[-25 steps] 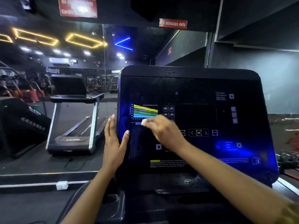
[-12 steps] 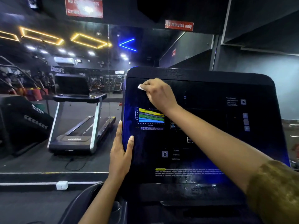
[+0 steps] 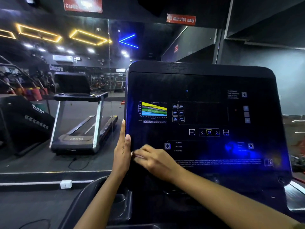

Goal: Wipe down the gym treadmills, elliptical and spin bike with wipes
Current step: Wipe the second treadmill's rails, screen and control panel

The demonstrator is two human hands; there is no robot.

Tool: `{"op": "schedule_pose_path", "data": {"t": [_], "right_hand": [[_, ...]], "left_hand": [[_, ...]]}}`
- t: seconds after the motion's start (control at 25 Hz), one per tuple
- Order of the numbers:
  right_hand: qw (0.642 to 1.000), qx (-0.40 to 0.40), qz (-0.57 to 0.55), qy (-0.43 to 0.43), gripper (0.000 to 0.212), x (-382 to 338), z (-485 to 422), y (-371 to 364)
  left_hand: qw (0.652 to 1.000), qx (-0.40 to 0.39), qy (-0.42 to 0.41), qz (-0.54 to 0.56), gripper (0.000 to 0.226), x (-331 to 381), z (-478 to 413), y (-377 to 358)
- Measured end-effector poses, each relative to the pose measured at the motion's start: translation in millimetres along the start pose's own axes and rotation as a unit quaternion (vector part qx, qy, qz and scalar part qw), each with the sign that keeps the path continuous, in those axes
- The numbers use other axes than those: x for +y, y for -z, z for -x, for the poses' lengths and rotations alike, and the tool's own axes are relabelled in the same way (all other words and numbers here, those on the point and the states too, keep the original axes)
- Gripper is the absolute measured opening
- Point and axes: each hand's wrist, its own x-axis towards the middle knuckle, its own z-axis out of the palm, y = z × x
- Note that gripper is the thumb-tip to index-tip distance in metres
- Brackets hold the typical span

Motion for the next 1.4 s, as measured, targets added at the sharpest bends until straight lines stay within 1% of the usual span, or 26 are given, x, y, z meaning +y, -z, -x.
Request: {"op": "schedule_pose_path", "data": {"t": [0.08, 0.12, 0.2, 0.24, 0.28, 0.4, 0.56, 0.68, 0.72, 0.8, 0.92, 0.96, 1.0, 1.08, 1.12, 1.2, 1.28, 1.36, 1.4], "right_hand": [[0.999, 0.017, -0.029, -0.011, 0.022, 13, -4, 11], [0.998, 0.041, -0.026, -0.042, 0.023, 27, -11, 17], [0.988, 0.081, 0.006, -0.131, 0.028, 61, -30, 32], [0.982, 0.087, 0.024, -0.165, 0.029, 73, -37, 36], [0.980, 0.084, 0.036, -0.178, 0.030, 77, -40, 38], [0.987, 0.056, 0.044, -0.144, 0.031, 46, -27, 28], [0.995, -0.002, 0.018, -0.099, 0.019, -14, 15, 6], [0.997, -0.015, -0.016, -0.074, 0.032, -40, 39, 0], [0.997, -0.019, -0.032, -0.075, 0.033, -42, 42, 4], [0.993, -0.013, -0.062, -0.098, 0.026, -34, 33, 15], [0.985, 0.037, -0.047, -0.162, 0.027, -2, -1, 23], [0.984, 0.037, -0.038, -0.168, 0.025, 3, -11, 21], [0.986, 0.027, -0.037, -0.161, 0.021, 2, -17, 16], [0.992, -0.002, -0.057, -0.112, 0.018, -14, -8, 3], [0.994, -0.016, -0.070, -0.081, 0.020, -24, 5, -1], [0.994, -0.041, -0.097, -0.038, 0.024, -36, 33, 2], [0.990, -0.066, -0.118, -0.042, 0.025, -36, 59, 10], [0.987, -0.088, -0.122, -0.060, 0.026, -34, 82, 21], [0.986, -0.095, -0.122, -0.066, 0.026, -31, 93, 27]], "left_hand": [[1.000, -0.003, 0.001, 0.017, 0.087, -1, 4, 0], [1.000, -0.003, 0.002, 0.019, 0.087, 0, 4, 0], [1.000, -0.004, 0.001, 0.015, 0.089, 1, 4, 0], [1.000, -0.005, 0.000, 0.011, 0.089, 1, 4, -1], [1.000, -0.004, -0.001, 0.007, 0.088, 1, 5, -1], [1.000, -0.002, -0.008, -0.004, 0.089, -1, 5, -1], [1.000, -0.012, 0.002, -0.025, 0.102, 5, 8, 2], [1.000, -0.013, 0.014, -0.023, 0.099, 3, 18, 3], [1.000, -0.010, 0.017, -0.019, 0.098, 1, 21, 2], [1.000, 0.001, 0.017, -0.008, 0.096, -3, 28, 1], [1.000, 0.012, 0.009, 0.014, 0.094, -8, 31, -1], [1.000, 0.015, 0.011, 0.021, 0.093, -11, 31, -1], [0.999, 0.016, 0.020, 0.031, 0.090, -13, 31, -1], [0.998, 0.014, 0.040, 0.053, 0.079, -19, 30, -2], [0.998, 0.014, 0.042, 0.055, 0.076, -22, 30, -1], [0.999, 0.020, 0.028, 0.027, 0.078, -22, 29, 0], [1.000, 0.012, 0.018, -0.013, 0.074, -19, 29, 1], [0.999, 0.007, 0.037, -0.033, 0.063, -17, 31, 1], [0.998, 0.008, 0.050, -0.035, 0.062, -16, 32, 1]]}}
